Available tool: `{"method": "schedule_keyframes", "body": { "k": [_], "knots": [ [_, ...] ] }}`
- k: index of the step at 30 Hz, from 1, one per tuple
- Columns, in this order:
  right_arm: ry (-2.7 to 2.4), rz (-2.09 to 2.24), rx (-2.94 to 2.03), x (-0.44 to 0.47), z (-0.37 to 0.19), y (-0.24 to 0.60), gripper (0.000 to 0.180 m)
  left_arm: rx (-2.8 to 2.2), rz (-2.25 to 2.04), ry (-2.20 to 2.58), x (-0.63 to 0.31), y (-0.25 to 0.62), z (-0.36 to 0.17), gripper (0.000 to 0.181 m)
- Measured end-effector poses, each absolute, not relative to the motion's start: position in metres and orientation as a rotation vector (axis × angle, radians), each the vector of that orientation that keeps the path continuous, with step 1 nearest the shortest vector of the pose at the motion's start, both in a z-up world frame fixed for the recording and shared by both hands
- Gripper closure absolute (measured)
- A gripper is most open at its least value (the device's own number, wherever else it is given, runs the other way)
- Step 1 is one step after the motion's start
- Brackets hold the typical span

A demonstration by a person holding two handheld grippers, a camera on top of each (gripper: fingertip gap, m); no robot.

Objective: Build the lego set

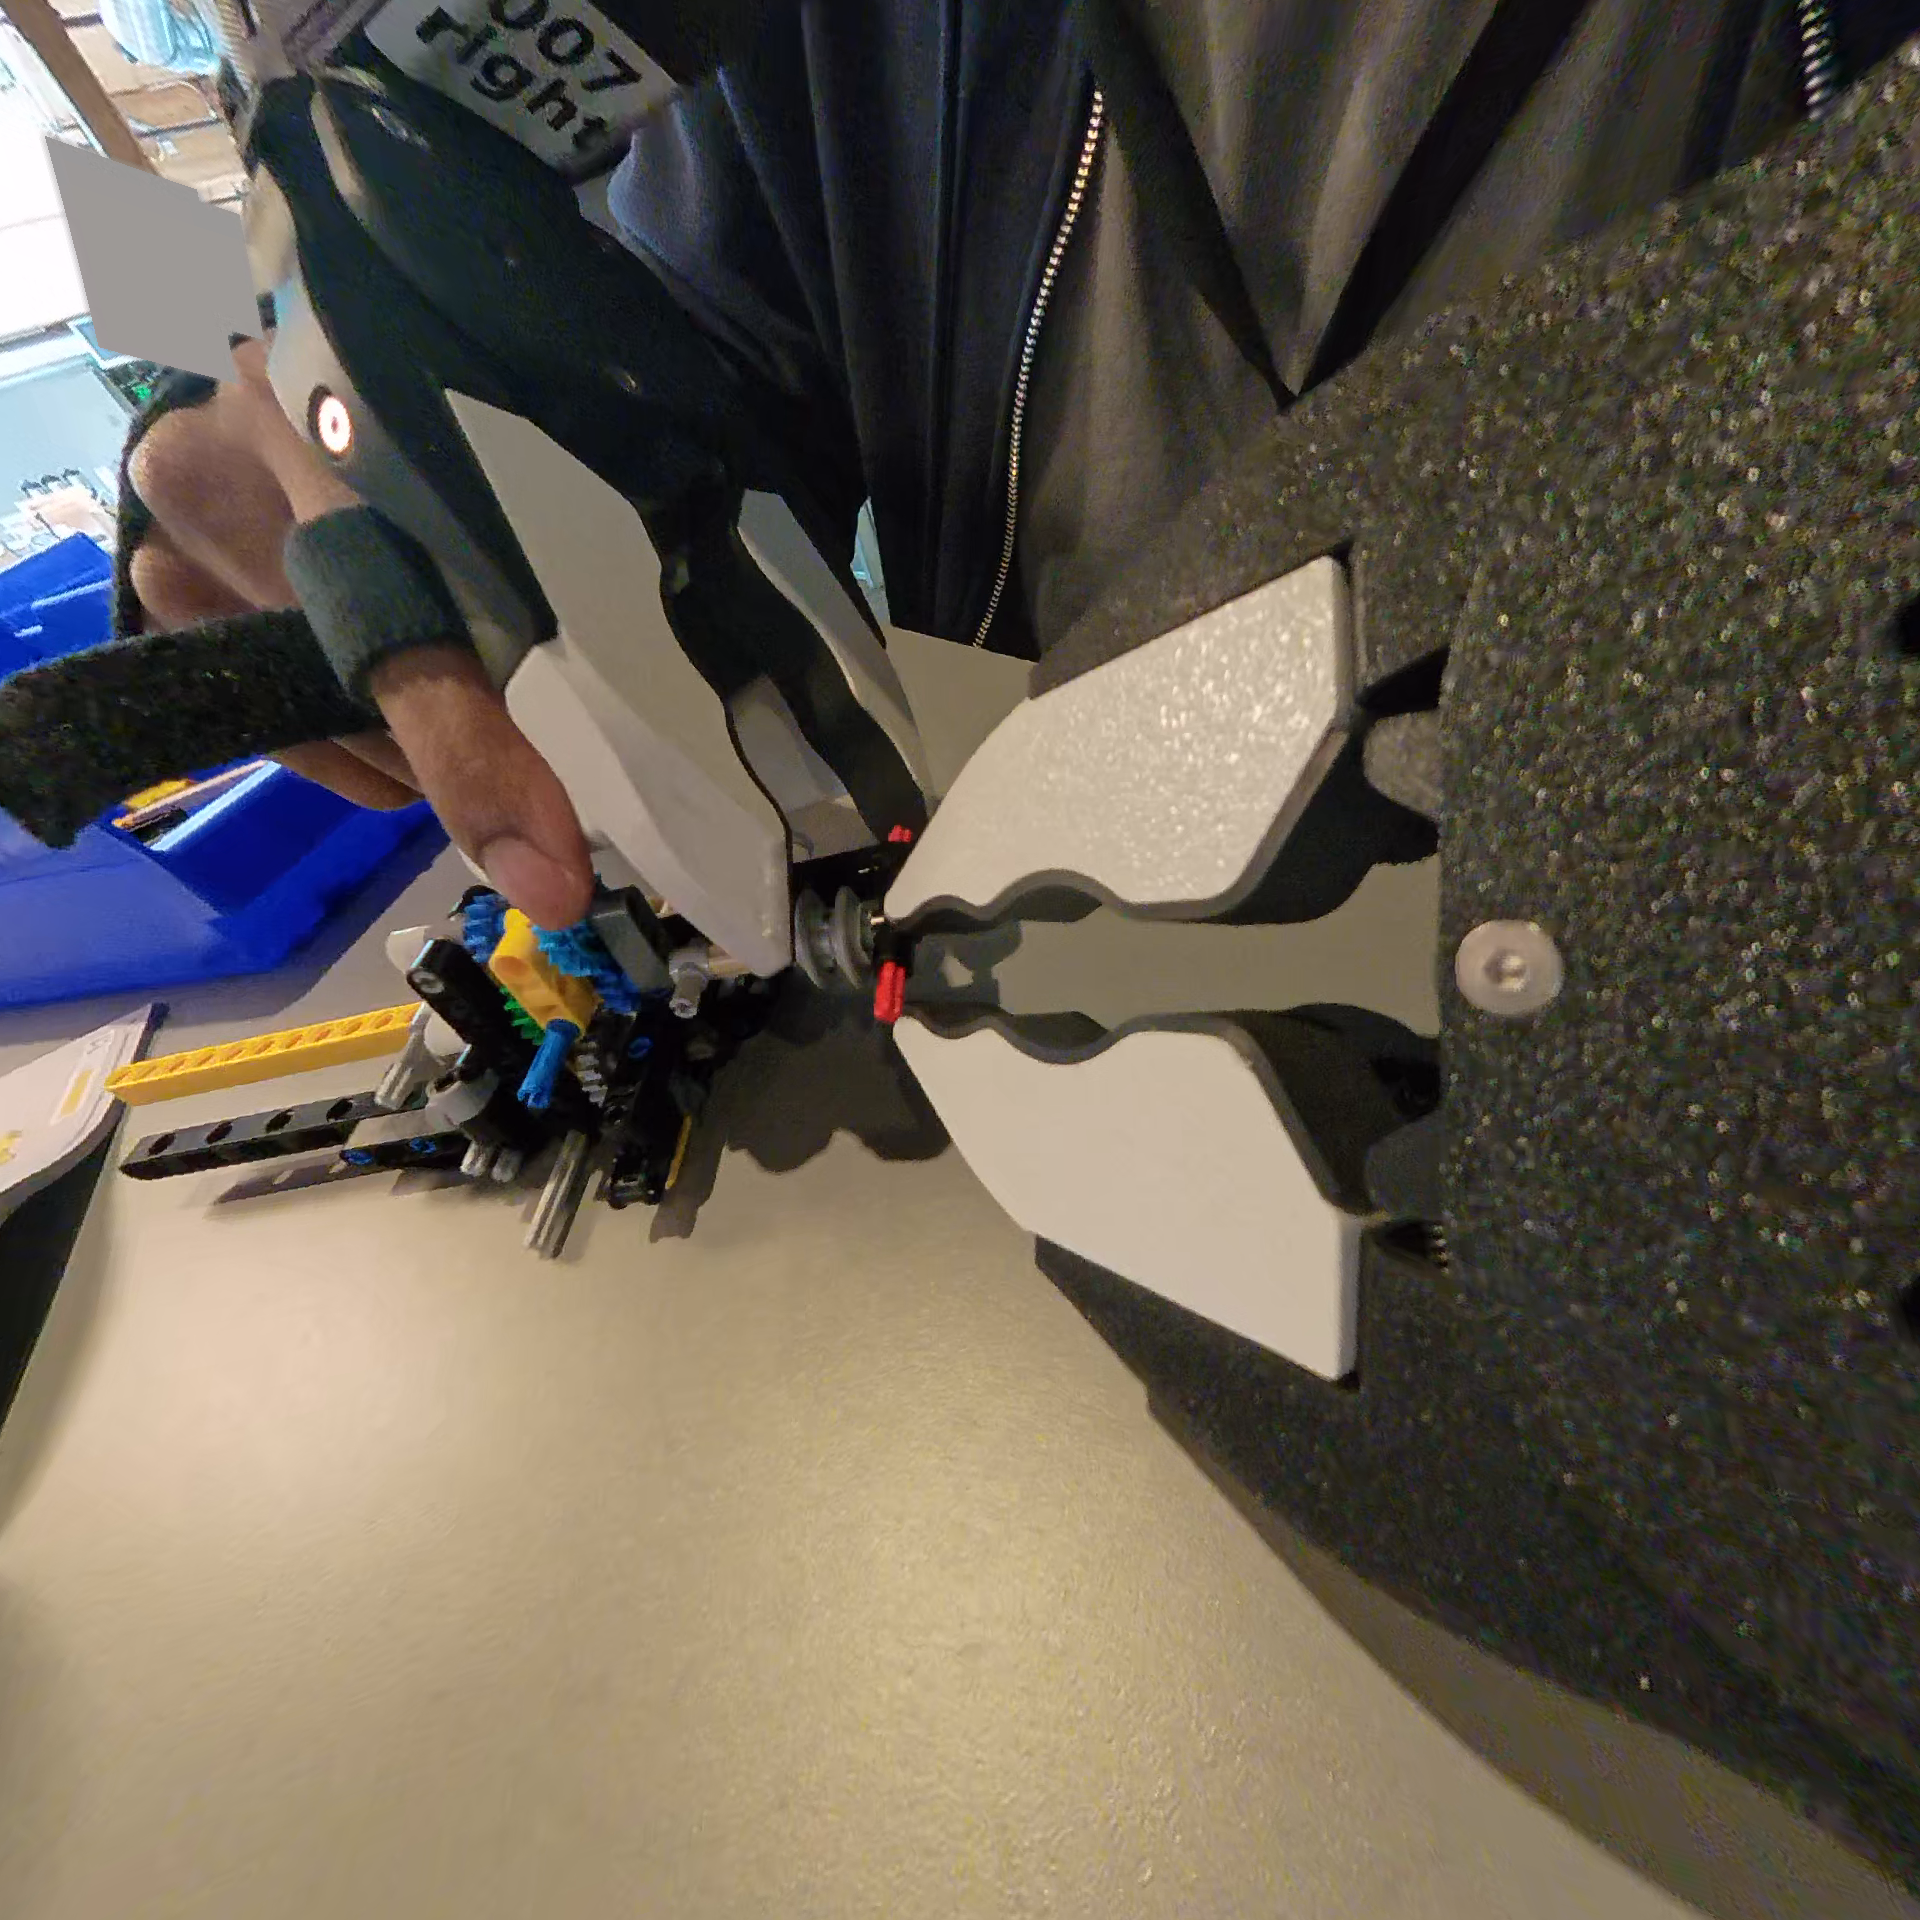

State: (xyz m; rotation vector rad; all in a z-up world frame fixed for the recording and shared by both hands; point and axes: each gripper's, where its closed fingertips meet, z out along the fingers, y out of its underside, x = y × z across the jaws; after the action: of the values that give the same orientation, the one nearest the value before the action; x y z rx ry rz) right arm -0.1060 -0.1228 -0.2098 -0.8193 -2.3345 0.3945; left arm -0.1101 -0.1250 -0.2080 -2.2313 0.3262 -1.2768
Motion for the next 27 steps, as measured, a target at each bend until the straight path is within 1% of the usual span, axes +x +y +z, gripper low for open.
{"method": "schedule_keyframes", "body": {
  "k": [11,14,27],
  "knots": [
    [-2.310,0.360,-0.762,-0.1067,-0.2111,-0.1199,0.131,-2.230,-1.298,0.278,-0.1064,-0.1224,-0.2078,0.168],
    [-2.311,0.366,-0.755,-0.1068,-0.2106,-0.1193,0.132,-2.216,-1.318,0.268,-0.1049,-0.1217,-0.2057,0.171],
    [-2.400,0.330,-0.690,-0.1029,-0.2144,-0.1174,0.131,-2.224,-1.324,0.274,-0.1008,-0.1218,-0.2069,0.172]
  ]
}}
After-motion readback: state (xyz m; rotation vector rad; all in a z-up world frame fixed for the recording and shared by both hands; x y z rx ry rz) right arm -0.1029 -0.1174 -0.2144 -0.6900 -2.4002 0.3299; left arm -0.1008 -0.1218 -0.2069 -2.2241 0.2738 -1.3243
